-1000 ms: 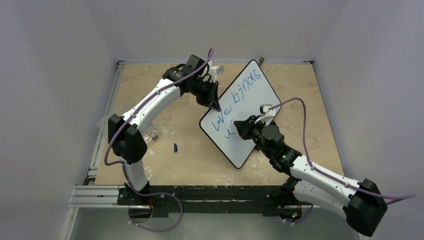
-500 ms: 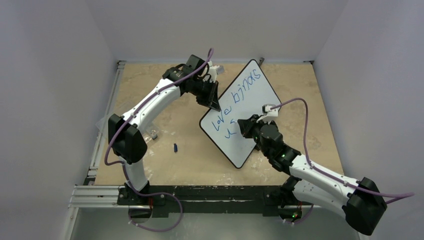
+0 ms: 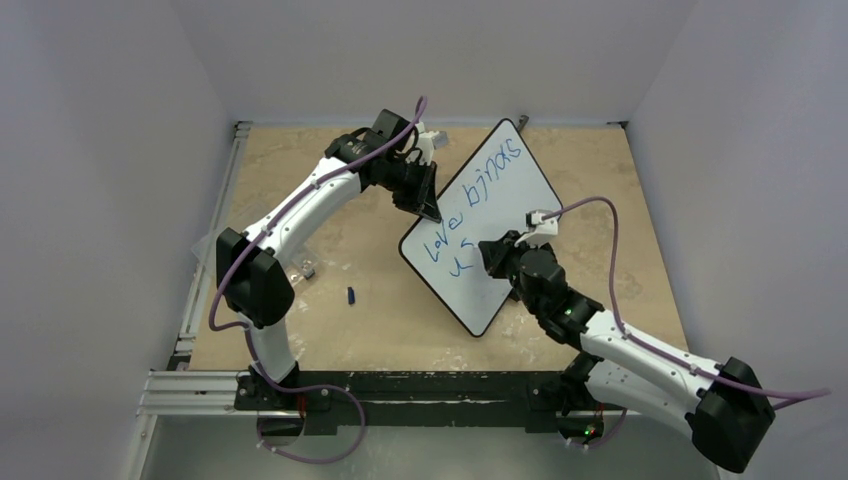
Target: Write a sentence on the whiteboard
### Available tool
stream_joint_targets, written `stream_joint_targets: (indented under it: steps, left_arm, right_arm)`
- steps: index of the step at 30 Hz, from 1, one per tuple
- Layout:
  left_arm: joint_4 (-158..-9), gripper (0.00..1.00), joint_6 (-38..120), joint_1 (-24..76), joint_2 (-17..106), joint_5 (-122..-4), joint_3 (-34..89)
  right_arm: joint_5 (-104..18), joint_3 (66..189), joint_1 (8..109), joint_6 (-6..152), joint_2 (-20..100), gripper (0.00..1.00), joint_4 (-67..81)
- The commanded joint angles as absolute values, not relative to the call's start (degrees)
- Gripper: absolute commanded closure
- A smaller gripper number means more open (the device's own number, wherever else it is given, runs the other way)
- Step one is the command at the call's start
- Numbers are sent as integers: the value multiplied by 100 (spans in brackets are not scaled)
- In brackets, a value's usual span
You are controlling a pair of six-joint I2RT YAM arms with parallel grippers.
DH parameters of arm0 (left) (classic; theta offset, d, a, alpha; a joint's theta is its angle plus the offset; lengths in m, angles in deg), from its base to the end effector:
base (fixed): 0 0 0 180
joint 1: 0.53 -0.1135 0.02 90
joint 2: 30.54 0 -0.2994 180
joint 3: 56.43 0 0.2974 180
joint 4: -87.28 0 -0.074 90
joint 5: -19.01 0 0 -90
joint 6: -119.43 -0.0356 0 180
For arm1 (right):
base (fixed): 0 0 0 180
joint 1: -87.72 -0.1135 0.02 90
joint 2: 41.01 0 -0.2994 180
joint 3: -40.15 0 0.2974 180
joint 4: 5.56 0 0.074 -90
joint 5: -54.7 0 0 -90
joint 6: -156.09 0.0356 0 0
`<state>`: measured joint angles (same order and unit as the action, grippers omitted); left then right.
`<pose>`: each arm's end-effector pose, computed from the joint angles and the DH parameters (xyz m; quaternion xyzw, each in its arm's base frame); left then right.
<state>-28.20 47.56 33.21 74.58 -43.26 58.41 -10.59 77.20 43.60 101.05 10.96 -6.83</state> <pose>0.3667 -0.2649 0.3665 0.1975 0.9070 -0.3338 0.1641 0.1728 0.1468 0.2477 0.0705 0.7760 0.2546 0.5727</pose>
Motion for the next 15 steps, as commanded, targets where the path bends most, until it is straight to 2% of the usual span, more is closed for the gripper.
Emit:
stream_joint_targets:
  steps: [1,15]
  left_arm:
    - [-2695,100,4313,3600,7649,-4875,5656]
    - [-2705,100,4314,3595,7656,-4864,5656]
  right_arm:
    - [-1252,7563,4343,10266,1095,100,138]
    - [-1767,7351,4342,10249,786,100,39]
